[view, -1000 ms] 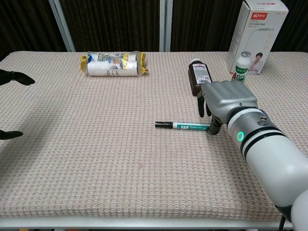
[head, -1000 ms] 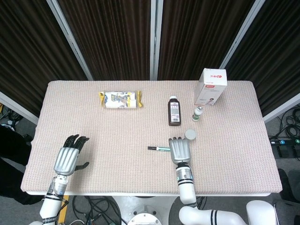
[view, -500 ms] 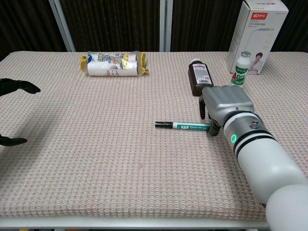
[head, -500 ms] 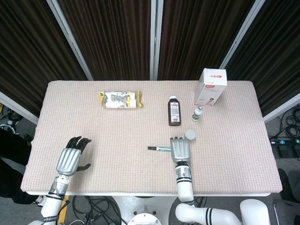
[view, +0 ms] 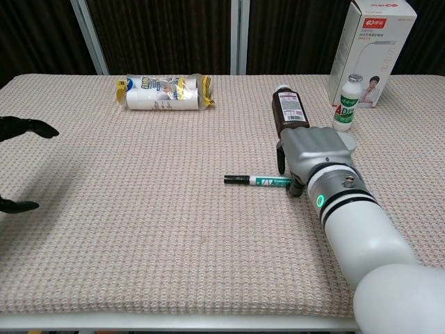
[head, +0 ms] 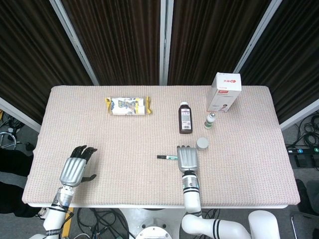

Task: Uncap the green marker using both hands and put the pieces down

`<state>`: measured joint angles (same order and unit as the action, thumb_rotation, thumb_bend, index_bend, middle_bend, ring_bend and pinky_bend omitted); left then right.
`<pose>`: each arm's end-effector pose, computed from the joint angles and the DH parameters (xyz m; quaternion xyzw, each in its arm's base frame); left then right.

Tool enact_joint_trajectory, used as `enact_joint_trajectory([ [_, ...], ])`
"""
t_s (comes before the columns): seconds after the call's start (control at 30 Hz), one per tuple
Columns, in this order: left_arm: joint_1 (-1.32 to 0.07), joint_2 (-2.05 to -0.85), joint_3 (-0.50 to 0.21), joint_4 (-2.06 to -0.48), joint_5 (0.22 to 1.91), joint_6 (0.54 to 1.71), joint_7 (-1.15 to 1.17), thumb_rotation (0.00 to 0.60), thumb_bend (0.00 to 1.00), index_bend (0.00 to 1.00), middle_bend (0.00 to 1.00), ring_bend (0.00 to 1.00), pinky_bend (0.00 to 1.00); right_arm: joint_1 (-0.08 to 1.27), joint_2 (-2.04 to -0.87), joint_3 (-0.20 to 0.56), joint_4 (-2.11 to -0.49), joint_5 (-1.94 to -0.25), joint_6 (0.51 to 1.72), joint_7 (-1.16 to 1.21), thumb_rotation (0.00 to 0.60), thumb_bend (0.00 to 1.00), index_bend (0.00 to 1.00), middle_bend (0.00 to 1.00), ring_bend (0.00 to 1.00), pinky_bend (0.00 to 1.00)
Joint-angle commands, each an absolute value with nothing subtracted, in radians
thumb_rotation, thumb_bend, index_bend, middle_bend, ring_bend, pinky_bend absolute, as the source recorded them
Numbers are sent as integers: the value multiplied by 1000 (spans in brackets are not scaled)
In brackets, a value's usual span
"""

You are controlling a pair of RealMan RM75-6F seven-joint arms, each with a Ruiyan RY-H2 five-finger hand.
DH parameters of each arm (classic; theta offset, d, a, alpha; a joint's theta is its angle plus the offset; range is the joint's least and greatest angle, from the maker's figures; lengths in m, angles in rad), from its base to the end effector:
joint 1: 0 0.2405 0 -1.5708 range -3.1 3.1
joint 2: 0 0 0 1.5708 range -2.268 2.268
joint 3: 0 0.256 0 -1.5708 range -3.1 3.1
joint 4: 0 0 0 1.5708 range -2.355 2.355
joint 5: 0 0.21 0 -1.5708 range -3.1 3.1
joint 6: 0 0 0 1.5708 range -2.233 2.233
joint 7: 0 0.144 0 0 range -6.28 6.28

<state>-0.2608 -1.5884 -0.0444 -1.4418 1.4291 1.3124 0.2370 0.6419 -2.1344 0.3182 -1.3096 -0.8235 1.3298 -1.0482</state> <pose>-0.2545 0.2216 -0.0007 -0.6519 -0.4160 -0.3887 0.5009 -0.1080 -0.2850 -0.1217 0.6724 -0.4057 0.2472 0.5676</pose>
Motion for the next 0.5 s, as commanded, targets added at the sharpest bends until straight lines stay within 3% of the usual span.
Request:
enact_joint_trajectory([
  [0.03,-261,-1588,-44,-1442,1428,1311,237,600,2,196,164,94,126,645,-2137,318,-1306,-821,1328,-1049,600,216,484,487,479,648],
  [0.5,-264,-1588,-40,-1440,1416,1298,233,600,2,196,165,94,127,659,-2157,320,-1283,-804,1330,-1057,600,223,502,536,503,647],
])
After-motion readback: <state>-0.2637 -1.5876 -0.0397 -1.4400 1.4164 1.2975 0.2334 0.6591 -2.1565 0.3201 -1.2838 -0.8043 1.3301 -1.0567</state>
